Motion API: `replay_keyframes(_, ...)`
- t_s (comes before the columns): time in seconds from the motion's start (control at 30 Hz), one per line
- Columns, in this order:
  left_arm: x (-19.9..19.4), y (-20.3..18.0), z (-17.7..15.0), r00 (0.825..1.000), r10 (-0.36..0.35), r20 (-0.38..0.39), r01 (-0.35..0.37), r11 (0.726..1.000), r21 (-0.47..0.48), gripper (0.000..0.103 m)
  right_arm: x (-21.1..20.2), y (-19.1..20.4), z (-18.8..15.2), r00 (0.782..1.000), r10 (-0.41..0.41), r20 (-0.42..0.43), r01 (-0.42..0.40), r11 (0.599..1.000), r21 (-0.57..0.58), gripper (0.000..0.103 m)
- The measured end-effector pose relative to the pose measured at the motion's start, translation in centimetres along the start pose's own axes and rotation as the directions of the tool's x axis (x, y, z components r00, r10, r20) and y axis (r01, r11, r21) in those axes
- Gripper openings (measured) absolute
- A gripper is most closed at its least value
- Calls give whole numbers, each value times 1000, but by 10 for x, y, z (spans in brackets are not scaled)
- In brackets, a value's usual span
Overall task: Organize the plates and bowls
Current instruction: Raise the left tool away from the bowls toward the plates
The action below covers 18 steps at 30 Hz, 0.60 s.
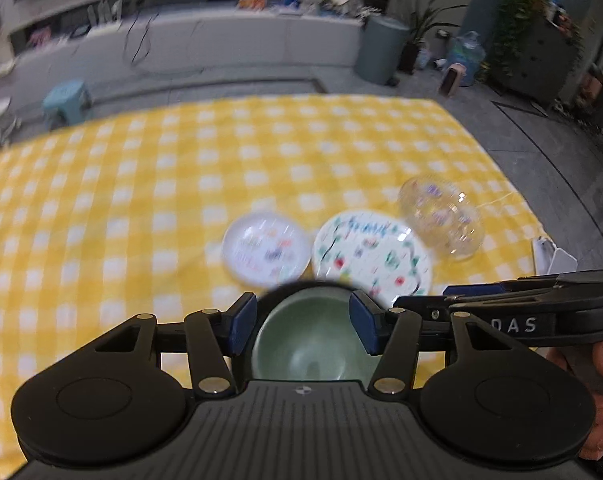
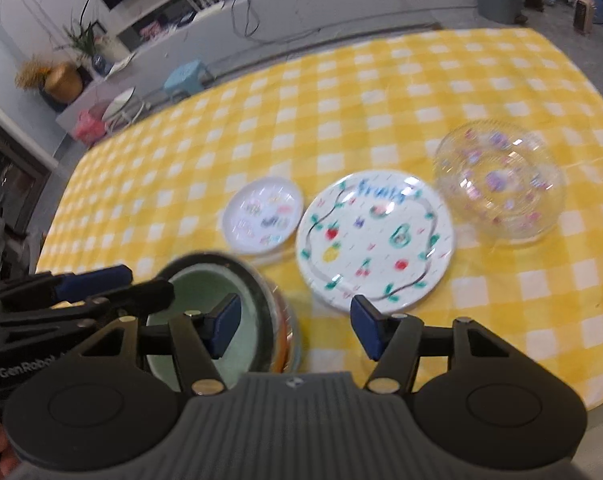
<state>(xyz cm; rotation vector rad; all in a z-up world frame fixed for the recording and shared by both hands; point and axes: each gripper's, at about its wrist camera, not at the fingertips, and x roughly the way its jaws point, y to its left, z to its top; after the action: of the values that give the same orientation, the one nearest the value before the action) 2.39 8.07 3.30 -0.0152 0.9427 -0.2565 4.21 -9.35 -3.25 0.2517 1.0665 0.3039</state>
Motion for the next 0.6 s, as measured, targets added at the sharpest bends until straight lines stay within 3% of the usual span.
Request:
replay_keyframes(0.17, 11, -23, 29, 991, -136, -11, 136, 991, 15, 64, -14, -19, 11, 999, -23, 27, 23, 1000, 20, 60)
replay_keyframes(0.47, 86, -46, 41, 978, -157, -137, 157, 988, -14, 63, -1, -77, 13, 997, -72, 18, 69, 991, 116, 60)
replay_keyframes(0.6, 115, -48, 42, 976, -117, -182, 115, 993, -21, 62, 16, -95, 12, 997, -76, -7, 76, 984, 160, 60)
